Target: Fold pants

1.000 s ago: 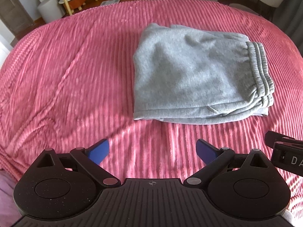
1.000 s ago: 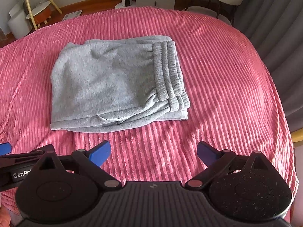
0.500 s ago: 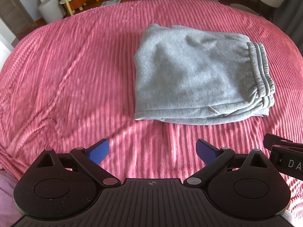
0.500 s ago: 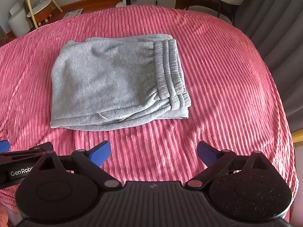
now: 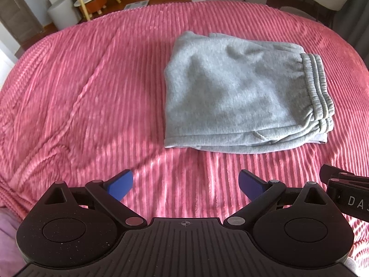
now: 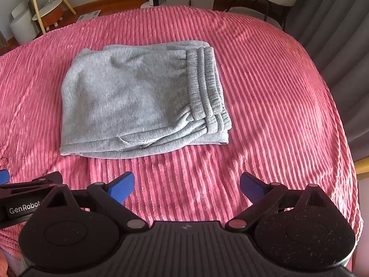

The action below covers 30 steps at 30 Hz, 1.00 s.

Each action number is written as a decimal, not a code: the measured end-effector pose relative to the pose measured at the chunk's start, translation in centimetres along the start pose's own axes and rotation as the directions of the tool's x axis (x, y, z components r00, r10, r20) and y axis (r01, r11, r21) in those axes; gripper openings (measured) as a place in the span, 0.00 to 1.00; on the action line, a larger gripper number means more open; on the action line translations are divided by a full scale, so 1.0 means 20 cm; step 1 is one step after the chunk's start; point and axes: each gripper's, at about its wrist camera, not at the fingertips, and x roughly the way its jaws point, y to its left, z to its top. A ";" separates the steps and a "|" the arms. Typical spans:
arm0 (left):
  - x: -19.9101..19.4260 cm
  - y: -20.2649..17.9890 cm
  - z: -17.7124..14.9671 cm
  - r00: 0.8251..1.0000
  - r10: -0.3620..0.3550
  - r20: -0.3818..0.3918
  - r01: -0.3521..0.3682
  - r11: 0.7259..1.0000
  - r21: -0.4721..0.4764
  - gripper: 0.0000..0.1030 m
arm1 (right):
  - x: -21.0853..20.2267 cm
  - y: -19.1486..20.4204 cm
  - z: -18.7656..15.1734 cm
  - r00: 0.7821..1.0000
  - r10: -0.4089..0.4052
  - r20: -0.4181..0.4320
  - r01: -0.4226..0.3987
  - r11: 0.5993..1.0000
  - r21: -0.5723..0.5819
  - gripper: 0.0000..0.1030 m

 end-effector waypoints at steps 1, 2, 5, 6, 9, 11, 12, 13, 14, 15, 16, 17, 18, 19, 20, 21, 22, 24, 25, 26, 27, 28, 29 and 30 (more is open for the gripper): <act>0.00 0.00 0.00 1.000 -0.001 0.000 0.001 1.000 0.001 0.98 | 0.00 0.00 0.00 1.000 -0.001 0.000 0.001 1.000 -0.002 0.95; 0.00 0.00 0.00 1.000 -0.001 -0.001 0.001 1.000 0.001 0.98 | 0.00 0.00 0.00 1.000 -0.004 0.001 0.004 1.000 -0.003 0.95; 0.00 0.00 0.00 1.000 0.002 -0.001 -0.002 1.000 0.001 0.98 | 0.00 0.01 0.00 1.000 -0.004 0.002 0.004 1.000 -0.008 0.95; 0.00 0.00 0.00 1.000 0.001 0.000 -0.001 1.000 0.001 0.98 | 0.00 0.01 0.00 1.000 -0.004 0.003 0.004 1.000 -0.008 0.95; 0.01 0.00 0.00 1.000 0.001 -0.002 -0.001 1.000 0.002 0.98 | 0.00 0.01 0.00 1.000 -0.006 0.005 0.006 1.000 -0.010 0.95; 0.01 0.01 -0.01 1.000 0.002 -0.004 -0.002 1.000 0.001 0.98 | -0.01 0.01 0.00 1.000 -0.008 0.006 0.008 1.000 -0.012 0.95; 0.01 0.01 -0.01 1.000 0.003 -0.003 -0.003 1.000 0.000 0.98 | -0.01 0.01 0.00 1.000 -0.006 0.007 0.006 1.000 -0.011 0.95; 0.01 0.01 -0.01 1.000 0.002 -0.003 -0.002 1.000 0.000 0.98 | -0.01 0.01 0.00 1.000 -0.005 0.007 0.005 1.000 -0.012 0.95; 0.01 0.01 -0.01 1.000 0.001 -0.002 -0.001 1.000 0.001 0.98 | -0.01 0.02 0.00 1.000 -0.006 0.006 0.006 1.000 -0.013 0.95; 0.01 0.01 -0.01 1.000 0.000 -0.002 0.000 1.000 0.001 0.98 | -0.01 0.02 0.00 1.000 -0.006 0.008 0.007 1.000 -0.014 0.95; 0.01 0.01 -0.01 1.000 0.000 -0.002 0.000 1.000 0.001 0.98 | -0.01 0.02 0.00 1.000 -0.007 0.009 0.007 1.000 -0.016 0.95; 0.01 0.01 -0.01 1.000 0.000 -0.001 0.000 1.000 0.000 0.98 | -0.01 0.02 0.00 1.000 -0.007 0.010 0.007 1.000 -0.017 0.95; 0.01 0.00 -0.01 1.000 0.001 0.000 -0.001 1.000 0.000 0.98 | -0.01 0.01 0.00 1.000 -0.007 0.010 0.007 1.000 -0.017 0.95; 0.01 0.00 -0.01 1.000 0.000 0.000 0.000 1.000 0.001 0.98 | -0.01 0.01 0.00 1.000 -0.006 0.009 0.006 1.000 -0.017 0.95; 0.01 0.00 -0.01 1.000 -0.002 0.000 0.002 1.000 0.002 0.98 | -0.01 0.01 0.00 1.000 -0.005 0.009 0.005 1.000 -0.016 0.95; 0.01 0.00 0.00 1.000 -0.001 0.000 0.001 1.000 0.002 0.98 | -0.01 0.02 0.00 1.000 -0.005 0.010 0.005 1.000 -0.017 0.95; 0.01 0.00 0.00 1.000 0.000 0.001 0.000 1.000 0.003 0.98 | -0.01 0.02 0.00 1.000 -0.006 0.010 0.006 1.000 -0.017 0.95; 0.01 0.00 0.00 1.000 0.001 0.002 -0.001 1.000 0.002 0.98 | -0.01 0.01 0.00 1.000 -0.006 0.010 0.007 1.000 -0.017 0.95; 0.01 0.00 0.00 1.000 0.000 0.002 0.000 1.000 0.002 0.98 | -0.01 0.01 0.00 1.000 -0.006 0.011 0.006 1.000 -0.017 0.95; 0.01 0.00 0.00 1.000 0.000 0.002 0.000 1.000 0.001 0.98 | -0.01 0.01 0.00 1.000 -0.006 0.011 0.007 1.000 -0.017 0.95; 0.01 0.00 0.00 1.000 0.000 0.002 0.000 1.000 0.001 0.98 | -0.01 0.01 0.00 1.000 -0.006 0.010 0.007 1.000 -0.017 0.95; 0.01 0.00 0.00 1.000 -0.001 0.003 0.001 1.000 0.002 0.98 | -0.01 0.01 0.00 1.000 -0.005 0.011 0.006 1.000 -0.018 0.95; 0.01 0.00 0.00 1.000 0.000 0.002 0.000 1.000 0.001 0.98 | -0.01 0.02 0.00 1.000 -0.006 0.011 0.006 1.000 -0.017 0.95; 0.01 0.00 0.00 1.000 0.000 0.003 0.000 1.000 0.000 0.98 | -0.01 0.02 0.00 1.000 -0.007 0.010 0.007 1.000 -0.017 0.95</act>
